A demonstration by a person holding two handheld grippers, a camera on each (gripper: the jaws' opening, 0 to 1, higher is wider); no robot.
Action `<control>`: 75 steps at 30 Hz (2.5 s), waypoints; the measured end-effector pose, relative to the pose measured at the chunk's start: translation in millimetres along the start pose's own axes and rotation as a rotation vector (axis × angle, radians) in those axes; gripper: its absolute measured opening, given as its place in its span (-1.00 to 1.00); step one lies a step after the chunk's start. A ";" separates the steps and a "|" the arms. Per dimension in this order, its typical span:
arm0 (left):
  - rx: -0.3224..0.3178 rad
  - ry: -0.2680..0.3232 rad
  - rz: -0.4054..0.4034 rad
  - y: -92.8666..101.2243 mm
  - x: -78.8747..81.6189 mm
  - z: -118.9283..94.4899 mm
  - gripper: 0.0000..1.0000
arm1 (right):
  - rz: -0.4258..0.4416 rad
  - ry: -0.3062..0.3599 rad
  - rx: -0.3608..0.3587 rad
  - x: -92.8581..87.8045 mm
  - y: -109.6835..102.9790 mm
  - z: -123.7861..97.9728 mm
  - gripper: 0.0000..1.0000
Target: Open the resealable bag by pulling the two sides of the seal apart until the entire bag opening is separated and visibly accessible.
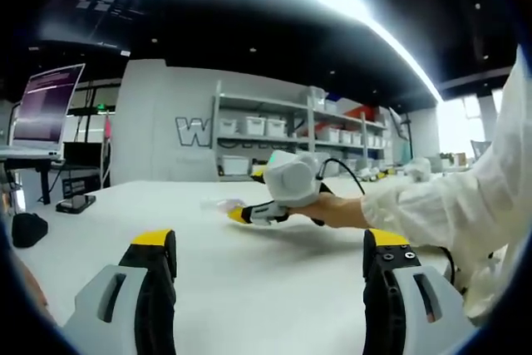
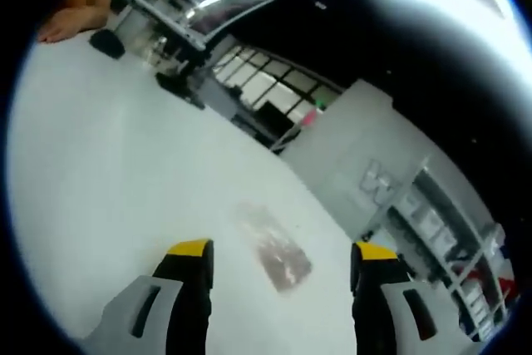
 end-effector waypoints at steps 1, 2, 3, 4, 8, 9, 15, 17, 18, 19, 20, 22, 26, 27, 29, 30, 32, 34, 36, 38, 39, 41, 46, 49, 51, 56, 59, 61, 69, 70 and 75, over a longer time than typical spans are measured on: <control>-0.001 0.000 0.000 -0.1 -0.1 0.5 0.82 | 0.000 0.001 -0.001 0.3 0.3 0.5 0.33; -0.002 -0.001 0.001 -0.2 -0.3 1.0 0.82 | 0.002 0.002 -0.002 0.9 0.5 1.9 0.33; -0.002 -0.002 0.001 -0.3 -0.4 1.5 0.82 | 0.003 0.000 -0.002 1.5 0.0 2.9 0.32; -0.003 -0.002 0.000 -0.4 -0.7 1.9 0.82 | 0.001 -0.002 -0.001 2.0 -0.5 4.1 0.31; 0.001 0.003 -0.004 -1.7 -1.1 2.8 0.82 | -0.010 0.006 0.003 5.6 -3.4 10.1 0.32; 0.002 0.003 -0.005 -2.2 -1.3 2.9 0.82 | -0.012 0.007 0.003 6.4 -4.2 11.0 0.32; 0.005 -0.001 -0.007 -5.3 -2.2 4.1 0.82 | 0.013 0.020 0.007 9.7 -5.9 16.4 0.31; 0.004 -0.002 -0.008 -5.7 -2.2 4.8 0.82 | 0.017 0.018 0.006 10.0 -6.6 17.6 0.31; 0.002 -0.003 -0.007 -5.6 -2.2 5.0 0.82 | 0.020 0.018 0.008 10.0 -7.1 18.1 0.31; 0.002 -0.003 -0.007 -5.6 -2.3 5.3 0.82 | 0.027 0.019 0.010 10.1 -8.3 18.1 0.31; 0.000 -0.006 -0.006 -5.6 -2.6 5.5 0.82 | 0.034 0.018 0.012 10.0 -8.8 18.9 0.31; -0.002 -0.009 -0.003 -5.6 -2.9 5.7 0.82 | 0.048 0.020 0.014 9.9 -9.1 21.1 0.31; -0.004 -0.008 -0.006 -5.5 -1.6 5.0 0.82 | 0.064 0.016 0.011 9.1 -8.9 25.0 0.30; -0.004 -0.007 -0.005 -5.4 -1.4 4.7 0.82 | 0.062 0.019 0.010 9.2 -8.7 26.2 0.30; 0.000 -0.008 -0.001 -5.5 -1.4 4.0 0.82 | 0.052 0.018 0.010 9.2 -9.0 26.9 0.30; 0.001 -0.010 0.000 -5.5 -1.5 3.7 0.82 | 0.051 0.017 0.014 9.1 -9.2 27.5 0.30; 0.002 -0.009 -0.001 -5.4 -1.1 3.4 0.82 | 0.048 0.013 0.013 8.5 -8.5 29.2 0.30; 0.000 -0.007 -0.002 -4.9 -0.4 3.4 0.82 | 0.050 0.009 0.009 7.8 -6.8 31.7 0.30; 0.001 -0.007 0.003 -4.5 -0.4 3.6 0.82 | 0.051 0.004 0.007 7.2 -5.5 34.3 0.30; 0.001 -0.009 0.002 -4.2 -1.4 3.4 0.82 | 0.046 0.003 0.006 7.3 -4.9 35.8 0.30; 0.001 -0.010 0.001 -4.2 -1.7 3.2 0.82 | 0.040 0.002 0.005 7.4 -4.8 36.6 0.30; 0.003 -0.008 -0.001 -4.7 -1.9 2.8 0.82 | 0.031 -0.001 0.003 7.5 -4.7 38.9 0.30; 0.011 -0.008 0.000 -6.4 -3.2 1.3 0.82 | 0.031 -0.006 0.006 7.7 -6.2 43.7 0.27; 0.013 -0.002 -0.011 -7.3 -3.7 -0.3 0.82 | 0.024 -0.007 0.003 8.8 -7.3 46.3 0.27; 0.014 -0.001 -0.012 -7.6 -3.9 -0.7 0.82 | 0.024 -0.006 0.000 9.3 -7.7 48.4 0.25; 0.012 0.008 -0.017 -7.9 -2.9 -0.6 0.82 | 0.018 -0.019 -0.006 9.3 -6.7 54.2 0.24; 0.007 0.006 -0.018 -7.7 -2.7 -0.9 0.82 | 0.086 -0.045 0.009 7.6 -6.3 55.2 0.23; 0.006 0.009 -0.023 -7.7 -2.1 -0.8 0.82 | 0.108 -0.046 0.019 7.7 -3.8 56.5 0.25; -0.013 0.014 -0.044 -5.9 -2.6 1.4 0.82 | 0.097 -0.072 0.027 5.6 0.2 65.3 0.18; -0.014 0.017 -0.046 -5.9 -2.4 1.5 0.82 | 0.090 -0.073 0.032 6.0 -0.3 66.9 0.15; -0.017 0.025 -0.050 -6.8 -1.7 1.3 0.82 | 0.068 -0.074 0.065 10.8 -5.0 74.9 -0.06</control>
Point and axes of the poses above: the point that each gripper's makers call its tool centre point, and the gripper's own axes: z roughly forward along the fingers, y roughly to its right, x roughly out of its top, the point moved 10 cm from there along -z, roughly backward along the fingers, and after that the axes turned 5 degrees about x, right-handed, at the moved point
